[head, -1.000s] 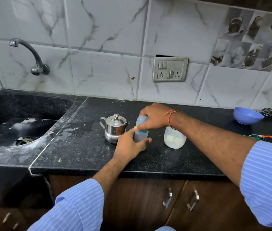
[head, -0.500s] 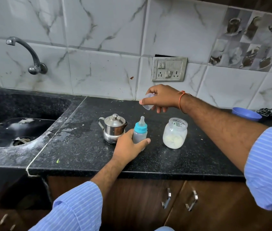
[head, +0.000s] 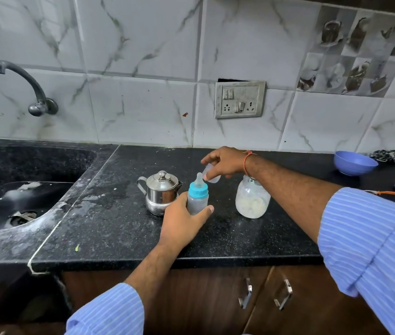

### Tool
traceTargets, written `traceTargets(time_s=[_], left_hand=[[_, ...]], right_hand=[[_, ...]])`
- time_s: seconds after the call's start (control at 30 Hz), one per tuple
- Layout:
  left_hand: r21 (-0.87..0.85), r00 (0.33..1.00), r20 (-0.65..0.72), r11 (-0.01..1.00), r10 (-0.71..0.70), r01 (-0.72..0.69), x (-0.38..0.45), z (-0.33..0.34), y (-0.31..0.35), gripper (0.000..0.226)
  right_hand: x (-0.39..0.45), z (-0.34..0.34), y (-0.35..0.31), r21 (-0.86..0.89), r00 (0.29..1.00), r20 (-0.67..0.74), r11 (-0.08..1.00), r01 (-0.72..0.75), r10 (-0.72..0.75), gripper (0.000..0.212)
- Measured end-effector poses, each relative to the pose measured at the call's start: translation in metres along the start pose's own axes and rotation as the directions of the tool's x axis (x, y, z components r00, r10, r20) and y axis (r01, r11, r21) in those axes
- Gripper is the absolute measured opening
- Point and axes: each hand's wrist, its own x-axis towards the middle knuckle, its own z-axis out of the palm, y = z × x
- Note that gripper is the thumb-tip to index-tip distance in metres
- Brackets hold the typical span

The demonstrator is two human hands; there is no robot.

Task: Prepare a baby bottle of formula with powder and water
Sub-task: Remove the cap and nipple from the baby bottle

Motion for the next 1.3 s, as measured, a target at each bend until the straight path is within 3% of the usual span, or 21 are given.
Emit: traceTargets(time_s=[0.17, 0.63, 0.77, 0.97, 1.13, 1.2, 1.3], left_hand=[[-0.006, 1.000, -0.009, 1.000, 0.007, -0.007, 0.000, 0.000, -0.001, 0.040], [0.001, 1.000, -0.010, 1.000, 0.005, -0.005, 0.002, 0.000, -0.002, 0.043], [0.001, 1.000, -0.001, 1.000, -0.005, 0.005, 0.002, 0.001, -0.002, 0.046], [-0.004, 1.000, 0.007, 1.000, -0.009, 0.009, 0.004, 0.001, -0.002, 0.041], [-0.007, 1.000, 0.001, 1.000, -0.002, 0.002, 0.004, 0.002, -0.003, 0.043], [-0.004, 1.000, -0.002, 1.000, -0.004, 0.004, 0.005, 0.002, -0.003, 0.042], [0.009, 0.999, -0.017, 0.999, -0.031, 0.031, 0.006, 0.002, -0.002, 0.042]], right_hand=[[0.017, 0.020, 0.007, -0.123, 0.999, 0.041, 0.992, 0.034, -0.029, 0.060], [0.024, 0.029, 0.008, -0.248, 0.984, 0.171, 0.969, -0.005, 0.049, 0.050], [0.025, 0.030, 0.005, -0.287, 0.981, 0.185, 0.958, -0.003, 0.059, 0.058], [0.008, 0.001, -0.025, -0.418, 0.961, 0.274, 0.905, 0.081, 0.040, 0.083], [-0.032, -0.027, -0.063, -0.329, 0.921, 0.390, 0.937, 0.121, 0.018, 0.078], [-0.042, -0.022, -0.078, -0.293, 0.923, 0.384, 0.952, 0.087, 0.033, 0.072], [-0.064, -0.015, -0.094, -0.395, 0.947, 0.317, 0.914, 0.092, 0.042, 0.070]])
